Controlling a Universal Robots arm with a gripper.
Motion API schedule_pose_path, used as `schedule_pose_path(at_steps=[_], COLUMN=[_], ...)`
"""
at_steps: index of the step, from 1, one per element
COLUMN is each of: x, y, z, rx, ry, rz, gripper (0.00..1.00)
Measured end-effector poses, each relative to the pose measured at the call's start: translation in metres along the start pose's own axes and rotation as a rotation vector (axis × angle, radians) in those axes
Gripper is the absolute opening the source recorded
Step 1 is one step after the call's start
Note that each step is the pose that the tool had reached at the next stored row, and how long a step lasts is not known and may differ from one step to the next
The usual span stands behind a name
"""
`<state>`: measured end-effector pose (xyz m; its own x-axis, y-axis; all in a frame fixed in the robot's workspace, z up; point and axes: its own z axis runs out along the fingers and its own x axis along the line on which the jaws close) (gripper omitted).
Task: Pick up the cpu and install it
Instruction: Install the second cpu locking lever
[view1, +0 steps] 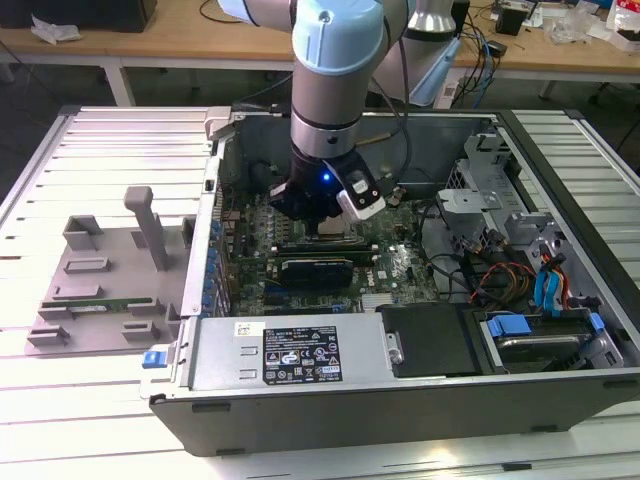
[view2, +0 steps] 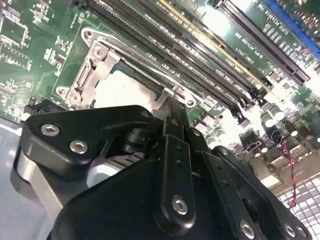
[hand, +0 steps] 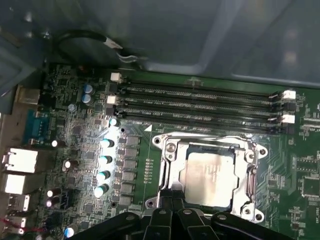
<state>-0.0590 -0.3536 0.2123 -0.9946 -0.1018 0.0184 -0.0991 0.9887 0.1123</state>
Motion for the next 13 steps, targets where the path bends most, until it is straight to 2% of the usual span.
schedule_pose_path(at_steps=[1, 2, 3, 7, 9, 11, 13], x=[0.0, -0.0022, -0.0031, -0.0042, -0.0043, -0.0045, -0.0045], y=[0.0003, 0.0118, 0.0156, 0.0214, 0.0228, 0.0247, 0.0255], z=[-0.0011, -0.0014, -0.001, -0.003, -0.0066, -0.0134, -0.0177], rx=[0.0059, 0.0528, 0.0615, 0.075, 0.0781, 0.0815, 0.0819], ry=[0.0006, 0.0052, 0.006, 0.0075, 0.0078, 0.0081, 0.0082], rz=[0.0, 0.002, 0.002, 0.002, 0.002, 0.002, 0.002], gripper=[0.11, 0.11, 0.11, 0.11, 0.11, 0.11, 0.11])
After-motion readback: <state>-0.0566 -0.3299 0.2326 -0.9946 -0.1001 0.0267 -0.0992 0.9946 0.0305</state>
